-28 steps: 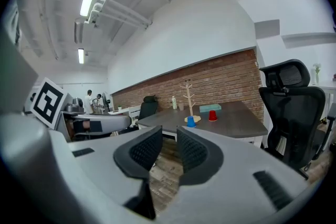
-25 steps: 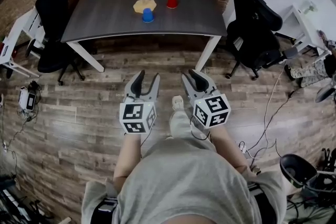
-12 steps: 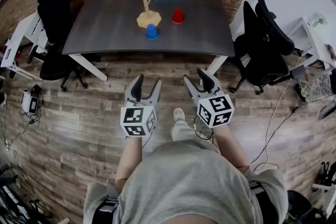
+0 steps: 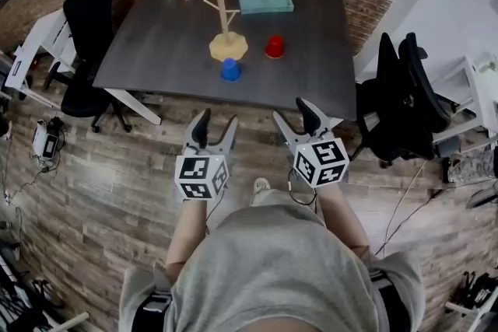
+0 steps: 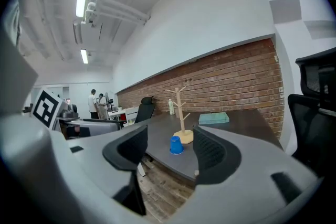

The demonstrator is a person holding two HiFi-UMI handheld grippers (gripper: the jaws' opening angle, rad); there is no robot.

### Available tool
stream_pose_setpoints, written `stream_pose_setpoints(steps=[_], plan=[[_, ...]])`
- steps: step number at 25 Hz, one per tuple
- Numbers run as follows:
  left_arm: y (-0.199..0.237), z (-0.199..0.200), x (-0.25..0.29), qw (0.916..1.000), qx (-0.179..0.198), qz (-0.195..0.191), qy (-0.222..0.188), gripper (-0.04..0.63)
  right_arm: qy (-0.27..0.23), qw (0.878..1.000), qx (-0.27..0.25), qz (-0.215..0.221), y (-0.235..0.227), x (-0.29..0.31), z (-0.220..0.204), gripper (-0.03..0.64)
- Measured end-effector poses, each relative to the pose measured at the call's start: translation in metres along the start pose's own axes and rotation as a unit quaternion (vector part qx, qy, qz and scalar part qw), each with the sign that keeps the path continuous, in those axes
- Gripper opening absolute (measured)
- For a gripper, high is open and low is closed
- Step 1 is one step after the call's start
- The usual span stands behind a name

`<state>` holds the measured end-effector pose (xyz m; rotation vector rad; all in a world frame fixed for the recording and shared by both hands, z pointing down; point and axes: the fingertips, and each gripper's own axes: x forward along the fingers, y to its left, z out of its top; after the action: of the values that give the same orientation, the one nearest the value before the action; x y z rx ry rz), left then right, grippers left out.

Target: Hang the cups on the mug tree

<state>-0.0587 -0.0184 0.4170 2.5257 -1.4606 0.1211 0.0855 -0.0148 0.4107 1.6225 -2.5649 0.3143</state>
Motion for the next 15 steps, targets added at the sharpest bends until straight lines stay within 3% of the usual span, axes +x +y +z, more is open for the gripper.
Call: stream_pose_setpoints(steps=[15], plan=[[0.037, -0.014, 0.100, 0.9981, -0.006, 0.057, 0.021, 0.258, 0.007, 0.998, 0.004, 0.061, -0.058, 0.088, 0.008, 0.281]])
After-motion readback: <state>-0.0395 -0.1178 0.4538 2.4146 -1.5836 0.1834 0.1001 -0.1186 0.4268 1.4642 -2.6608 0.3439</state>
